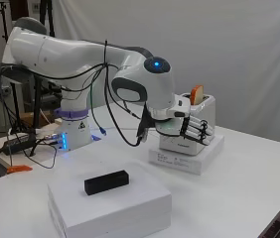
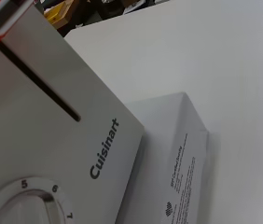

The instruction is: Teleoperate dual arm-hand system to toast a bread

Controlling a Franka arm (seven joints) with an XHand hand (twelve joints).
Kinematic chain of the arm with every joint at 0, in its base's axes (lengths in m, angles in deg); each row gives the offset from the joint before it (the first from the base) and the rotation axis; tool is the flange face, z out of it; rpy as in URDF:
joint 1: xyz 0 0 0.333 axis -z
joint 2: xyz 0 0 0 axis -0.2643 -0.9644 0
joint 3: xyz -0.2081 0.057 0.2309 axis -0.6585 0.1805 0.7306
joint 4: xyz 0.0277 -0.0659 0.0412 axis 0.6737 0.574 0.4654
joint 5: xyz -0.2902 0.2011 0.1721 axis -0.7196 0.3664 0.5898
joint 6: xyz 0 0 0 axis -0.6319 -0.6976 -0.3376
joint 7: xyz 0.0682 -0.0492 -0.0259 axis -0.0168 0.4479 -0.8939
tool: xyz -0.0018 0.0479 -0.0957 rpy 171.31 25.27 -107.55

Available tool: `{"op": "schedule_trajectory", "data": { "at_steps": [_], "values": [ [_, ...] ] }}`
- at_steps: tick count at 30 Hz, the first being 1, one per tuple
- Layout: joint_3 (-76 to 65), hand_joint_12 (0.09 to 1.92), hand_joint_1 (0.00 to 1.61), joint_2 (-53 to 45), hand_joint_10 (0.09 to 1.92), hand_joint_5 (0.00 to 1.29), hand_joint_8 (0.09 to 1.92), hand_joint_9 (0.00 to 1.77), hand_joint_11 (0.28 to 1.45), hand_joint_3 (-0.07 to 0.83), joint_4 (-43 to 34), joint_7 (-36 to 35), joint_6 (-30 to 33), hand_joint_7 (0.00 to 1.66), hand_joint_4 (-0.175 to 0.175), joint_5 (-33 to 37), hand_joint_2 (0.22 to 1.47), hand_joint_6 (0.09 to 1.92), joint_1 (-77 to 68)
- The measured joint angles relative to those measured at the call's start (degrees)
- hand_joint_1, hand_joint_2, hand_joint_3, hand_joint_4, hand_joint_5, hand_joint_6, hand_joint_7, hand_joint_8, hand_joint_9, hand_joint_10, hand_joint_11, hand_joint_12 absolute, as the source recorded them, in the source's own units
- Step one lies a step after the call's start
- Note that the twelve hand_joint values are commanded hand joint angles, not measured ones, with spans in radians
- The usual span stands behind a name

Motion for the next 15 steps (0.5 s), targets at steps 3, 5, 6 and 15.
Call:
{"op": "schedule_trajectory", "data": {
  "at_steps": [3, 5, 6, 15],
  "values": [
    [-1.4, 0.09, 0.00, 0.6, 0.09, 0.41, 0.09, 0.48, 0.46, -0.002, -0.1, -1.0, -0.1, 0.37, -0.088, 0.1, 1.00, 0.09, -1.7],
    [-2.5, 0.09, 0.00, 0.7, 0.09, 0.47, 0.09, 0.49, 0.48, -0.001, -0.1, -1.3, -0.5, 0.39, -0.059, 0.6, 1.00, 0.09, -2.5],
    [-3.1, 0.09, 0.00, 1.0, 0.09, 0.49, 0.09, 0.49, 0.48, -0.001, -0.6, -1.6, -0.8, 0.39, -0.047, 1.1, 1.00, 0.09, -3.0],
    [-7.7, 0.09, 0.29, 3.1, 0.09, 0.26, 0.09, 0.54, 0.46, -0.004, -2.4, -2.5, -1.7, 0.40, -0.131, 2.8, 1.15, 0.09, -4.6]
  ]
}}
